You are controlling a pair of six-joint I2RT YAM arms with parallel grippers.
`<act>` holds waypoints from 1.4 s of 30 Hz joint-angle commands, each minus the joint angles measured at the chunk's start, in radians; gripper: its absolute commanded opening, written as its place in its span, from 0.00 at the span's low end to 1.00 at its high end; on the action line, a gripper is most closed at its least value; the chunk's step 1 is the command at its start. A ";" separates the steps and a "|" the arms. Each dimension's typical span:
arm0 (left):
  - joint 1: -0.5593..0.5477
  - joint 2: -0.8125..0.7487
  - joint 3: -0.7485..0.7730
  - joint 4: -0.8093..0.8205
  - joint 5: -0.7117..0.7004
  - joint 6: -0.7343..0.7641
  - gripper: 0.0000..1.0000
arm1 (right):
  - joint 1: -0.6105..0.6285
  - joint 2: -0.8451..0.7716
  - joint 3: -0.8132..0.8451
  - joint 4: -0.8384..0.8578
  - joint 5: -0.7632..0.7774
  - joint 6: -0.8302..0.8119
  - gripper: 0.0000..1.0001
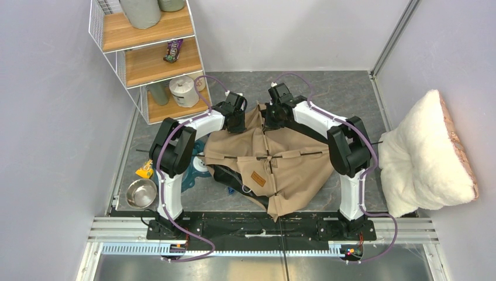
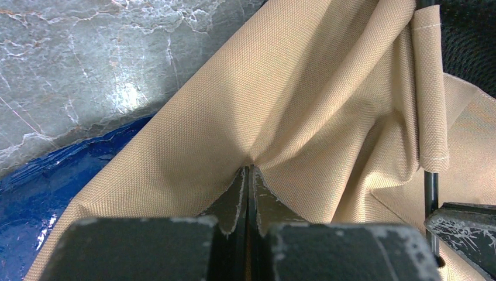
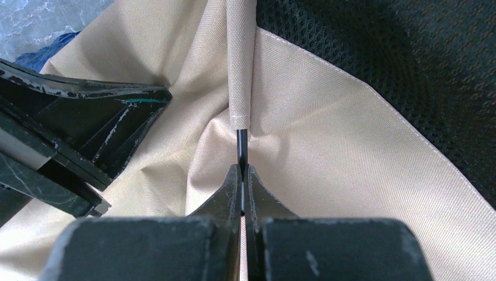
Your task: Set up the pet tent
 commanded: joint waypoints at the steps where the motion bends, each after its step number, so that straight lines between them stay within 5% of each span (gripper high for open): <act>1: 0.001 0.091 -0.039 -0.115 -0.030 0.043 0.02 | 0.000 0.030 0.058 0.015 0.040 -0.009 0.00; 28: 0.002 0.088 -0.031 -0.120 -0.025 0.044 0.02 | -0.002 0.164 0.222 -0.077 0.104 0.031 0.00; 42: 0.002 0.010 0.079 -0.169 -0.056 0.065 0.14 | -0.002 -0.113 0.122 -0.180 0.103 0.013 0.51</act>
